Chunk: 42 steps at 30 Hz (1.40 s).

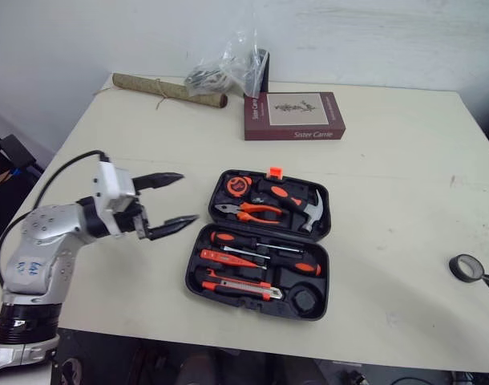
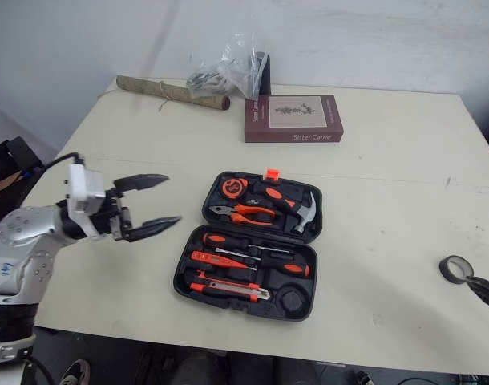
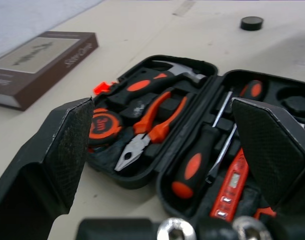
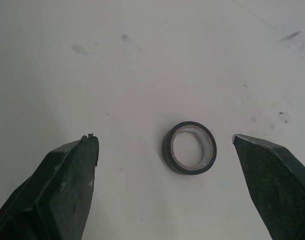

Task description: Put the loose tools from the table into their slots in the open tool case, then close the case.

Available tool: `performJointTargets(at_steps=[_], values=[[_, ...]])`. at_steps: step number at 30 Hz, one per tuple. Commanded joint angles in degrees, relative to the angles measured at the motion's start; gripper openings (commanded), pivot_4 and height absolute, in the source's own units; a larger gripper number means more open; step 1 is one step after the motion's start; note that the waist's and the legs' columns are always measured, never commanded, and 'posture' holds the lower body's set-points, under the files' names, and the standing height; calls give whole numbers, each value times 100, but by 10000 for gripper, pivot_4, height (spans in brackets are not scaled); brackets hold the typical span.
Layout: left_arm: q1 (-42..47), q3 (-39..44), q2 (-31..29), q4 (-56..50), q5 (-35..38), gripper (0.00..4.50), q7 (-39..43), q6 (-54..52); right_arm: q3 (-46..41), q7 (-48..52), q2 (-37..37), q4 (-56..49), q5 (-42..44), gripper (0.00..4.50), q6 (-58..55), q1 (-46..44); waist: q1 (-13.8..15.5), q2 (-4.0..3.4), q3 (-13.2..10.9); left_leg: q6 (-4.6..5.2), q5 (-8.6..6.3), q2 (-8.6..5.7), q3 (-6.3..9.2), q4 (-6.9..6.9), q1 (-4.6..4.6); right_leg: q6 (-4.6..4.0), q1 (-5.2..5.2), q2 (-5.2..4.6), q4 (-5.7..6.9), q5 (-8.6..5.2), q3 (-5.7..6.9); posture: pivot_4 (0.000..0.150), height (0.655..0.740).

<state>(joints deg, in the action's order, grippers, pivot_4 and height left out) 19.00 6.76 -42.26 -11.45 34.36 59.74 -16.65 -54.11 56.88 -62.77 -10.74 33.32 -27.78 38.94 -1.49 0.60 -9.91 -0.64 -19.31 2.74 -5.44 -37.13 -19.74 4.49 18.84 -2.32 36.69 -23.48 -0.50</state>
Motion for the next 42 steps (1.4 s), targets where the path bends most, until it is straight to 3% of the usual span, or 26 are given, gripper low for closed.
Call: performJointTargets(at_steps=[1,3,9,20,23,30,33,36,38,42], values=[[196,-236,28,-752,689,44252,136,-730,248,390,-381,11,-253,45000,-406,-115,-1,13,-8,3,1,0,0,-1,-3,4,0,-1,-6,3,0,1500,7400],[241,-408,65,-1065,920,44252,168,-1041,631,350,-651,217,-409,45000,-807,-290,-7,21,-13,5,1,0,3,-5,-9,11,-1,-1,-15,6,0,1500,7400],[192,-868,197,-1509,634,44252,312,-964,2354,472,-1193,1463,-1023,45000,-501,-1795,-11,10,-24,14,2,-3,5,-37,-32,21,9,0,-15,13,0,1500,7400],[-89,-705,-46,-1616,430,44252,383,-854,4901,1247,-1257,3118,-2010,45000,-403,-4680,-20,-7,-31,17,2,2,3,-89,-72,21,68,-2,45,13,-3,1500,7400],[-103,-685,-55,-1683,410,45000,356,-856,5247,1353,-1170,3379,-2232,35953,-433,-5148,-13,-8,-31,17,2,4,4,-89,-72,20,71,-3,50,12,-2,1500,7400],[-51,-654,-75,-1652,329,45000,380,-768,5569,1427,-1032,3783,-2538,617,-169,-5611,-20,-9,-31,19,1,2,4,-94,-74,19,75,-9,60,12,0,1500,7400],[-12,-668,-36,-1582,253,45000,422,-608,5386,1494,-1041,3614,-2424,136,18,-5724,-21,-9,-31,19,1,2,4,-99,-74,19,75,-9,67,12,0,1500,7400],[-69,-622,-68,-1470,212,45000,604,-386,5145,2128,-1286,2409,-1894,136,-130,-5716,-59,-18,-35,18,1,3,2,-100,-74,18,80,-8,74,11,-1,1500,7400],[-115,-546,-113,-1444,332,45000,759,-368,5053,2421,-1341,1333,-1363,136,-744,-5859,-99,-36,-42,17,2,5,1,-99,-74,17,84,-7,81,10,-2,1500,7400],[119,-422,-106,-1378,542,45000,907,-374,5040,2289,-747,-663,691,136,-2957,-6657,-120,-28,-47,11,5,12,13,-98,-75,14,89,-2,93,9,3,1500,7400]])
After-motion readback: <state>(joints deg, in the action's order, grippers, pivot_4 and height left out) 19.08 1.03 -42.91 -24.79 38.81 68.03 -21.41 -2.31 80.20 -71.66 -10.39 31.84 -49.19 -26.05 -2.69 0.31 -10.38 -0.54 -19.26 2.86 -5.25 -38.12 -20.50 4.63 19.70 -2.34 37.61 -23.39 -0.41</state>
